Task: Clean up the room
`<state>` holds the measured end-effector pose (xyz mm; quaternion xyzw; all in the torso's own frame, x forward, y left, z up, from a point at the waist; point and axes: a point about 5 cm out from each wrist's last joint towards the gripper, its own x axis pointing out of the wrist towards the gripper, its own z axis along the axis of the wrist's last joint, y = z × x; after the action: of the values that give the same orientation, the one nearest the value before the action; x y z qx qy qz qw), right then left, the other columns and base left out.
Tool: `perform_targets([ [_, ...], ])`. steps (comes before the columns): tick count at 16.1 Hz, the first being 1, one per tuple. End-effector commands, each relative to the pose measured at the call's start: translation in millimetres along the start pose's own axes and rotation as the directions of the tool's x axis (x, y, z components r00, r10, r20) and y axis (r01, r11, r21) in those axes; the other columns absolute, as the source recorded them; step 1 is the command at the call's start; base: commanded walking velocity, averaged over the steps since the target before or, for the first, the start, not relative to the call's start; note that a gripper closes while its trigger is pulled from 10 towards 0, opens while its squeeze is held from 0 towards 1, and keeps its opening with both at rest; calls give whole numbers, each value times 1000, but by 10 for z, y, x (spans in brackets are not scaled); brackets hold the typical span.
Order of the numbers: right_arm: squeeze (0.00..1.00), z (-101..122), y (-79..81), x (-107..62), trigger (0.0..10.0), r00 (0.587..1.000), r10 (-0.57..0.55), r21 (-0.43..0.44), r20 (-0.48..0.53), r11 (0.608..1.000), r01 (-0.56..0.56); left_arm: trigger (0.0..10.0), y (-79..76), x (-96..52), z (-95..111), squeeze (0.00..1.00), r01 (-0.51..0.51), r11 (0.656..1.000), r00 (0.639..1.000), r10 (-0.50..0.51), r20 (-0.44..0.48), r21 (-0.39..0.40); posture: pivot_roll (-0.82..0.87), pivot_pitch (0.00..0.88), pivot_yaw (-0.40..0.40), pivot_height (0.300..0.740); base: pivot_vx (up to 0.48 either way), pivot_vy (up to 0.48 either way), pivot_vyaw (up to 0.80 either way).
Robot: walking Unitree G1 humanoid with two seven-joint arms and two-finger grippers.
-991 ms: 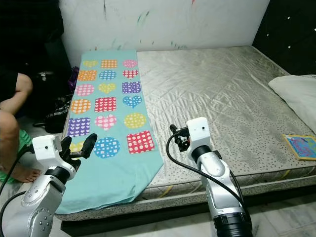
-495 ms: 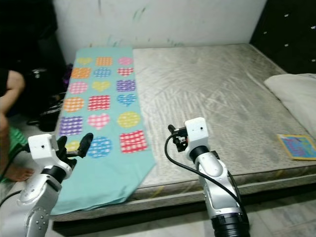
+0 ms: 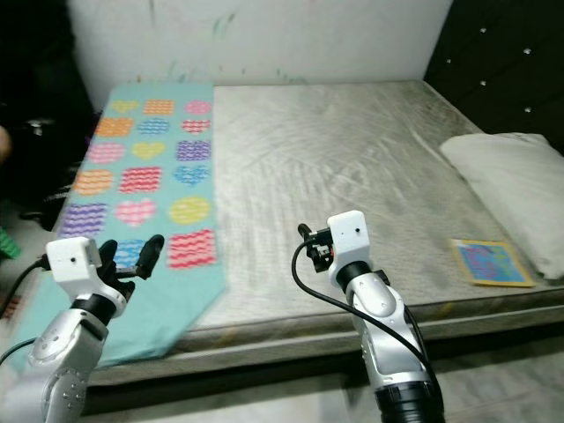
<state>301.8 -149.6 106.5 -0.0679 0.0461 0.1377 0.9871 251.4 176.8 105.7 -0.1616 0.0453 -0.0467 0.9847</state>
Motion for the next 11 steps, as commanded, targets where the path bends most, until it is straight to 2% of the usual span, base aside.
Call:
perform_targets([
  [1, 0, 40, -24, 8, 10000, 1000, -11, -6, 12, 1000, 11, 10000, -66, -7, 66, 0, 64, 998, 997, -64, 31, 6, -163, 0, -7, 740, 326, 0, 0],
  [11, 0, 35, -23, 5, 10000, 1000, -7, -9, 11, 1000, 7, 10000, -95, -24, 52, 0, 94, 996, 995, -94, 31, 3, -162, 0, -10, 740, 480, 0, 0],
])
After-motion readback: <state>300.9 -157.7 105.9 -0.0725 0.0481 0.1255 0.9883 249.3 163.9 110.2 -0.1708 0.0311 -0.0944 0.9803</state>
